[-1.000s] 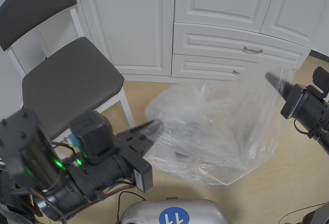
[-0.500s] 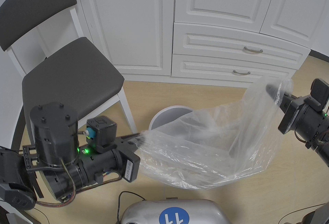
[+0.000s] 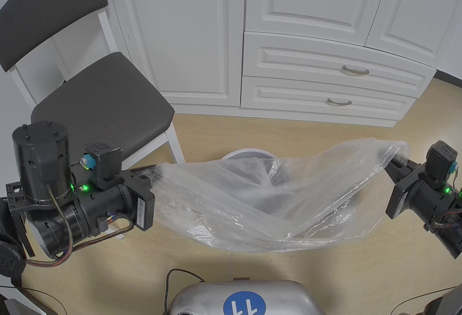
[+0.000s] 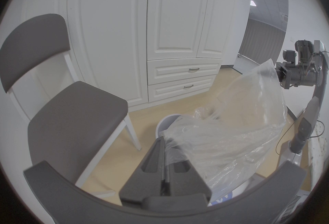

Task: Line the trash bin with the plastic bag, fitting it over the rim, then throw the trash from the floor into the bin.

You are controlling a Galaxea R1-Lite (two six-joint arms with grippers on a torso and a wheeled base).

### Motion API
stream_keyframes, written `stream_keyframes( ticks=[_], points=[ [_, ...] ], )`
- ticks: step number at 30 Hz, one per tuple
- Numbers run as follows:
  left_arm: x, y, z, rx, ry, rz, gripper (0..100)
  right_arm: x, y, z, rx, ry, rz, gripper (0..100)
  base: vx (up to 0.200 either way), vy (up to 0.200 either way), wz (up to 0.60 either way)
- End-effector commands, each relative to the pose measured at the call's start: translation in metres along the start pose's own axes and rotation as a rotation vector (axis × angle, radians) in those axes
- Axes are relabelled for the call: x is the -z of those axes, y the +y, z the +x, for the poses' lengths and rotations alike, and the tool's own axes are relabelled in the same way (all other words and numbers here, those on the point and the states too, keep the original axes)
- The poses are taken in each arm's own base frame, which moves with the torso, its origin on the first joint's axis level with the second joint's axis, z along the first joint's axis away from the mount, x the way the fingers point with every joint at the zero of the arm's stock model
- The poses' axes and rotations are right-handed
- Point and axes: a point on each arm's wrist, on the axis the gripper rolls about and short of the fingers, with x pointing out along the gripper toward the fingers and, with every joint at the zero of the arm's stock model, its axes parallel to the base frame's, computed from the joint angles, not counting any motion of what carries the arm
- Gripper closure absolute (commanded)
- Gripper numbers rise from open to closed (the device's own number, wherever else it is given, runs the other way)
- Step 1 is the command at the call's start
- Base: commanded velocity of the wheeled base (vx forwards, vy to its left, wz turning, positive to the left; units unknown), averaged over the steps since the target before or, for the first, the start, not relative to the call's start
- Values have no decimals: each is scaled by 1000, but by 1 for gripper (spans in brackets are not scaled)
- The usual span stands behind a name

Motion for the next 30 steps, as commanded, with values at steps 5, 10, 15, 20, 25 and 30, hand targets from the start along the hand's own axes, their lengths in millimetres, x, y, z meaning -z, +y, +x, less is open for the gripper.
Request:
stream_keyframes(
  ticks=[5,10,15,20,25,30],
  points=[
    [-4,10,-12,-47,-32,23,100,13,-1,-5,4,36,-77,100,0,0,0],
    [-2,11,-18,-69,-43,57,100,16,-2,-6,4,44,-98,100,0,0,0],
    [-3,12,-30,-76,-73,89,100,10,-7,-11,18,13,-85,100,0,0,0],
    [-4,13,-33,-79,-83,93,100,13,-6,-9,22,30,-92,100,0,0,0],
    [-5,13,-40,-77,-103,118,100,17,-4,-5,21,53,-103,100,0,0,0],
    [-7,16,-47,-89,-123,130,100,20,-6,-3,40,68,-108,100,0,0,0]
  ],
)
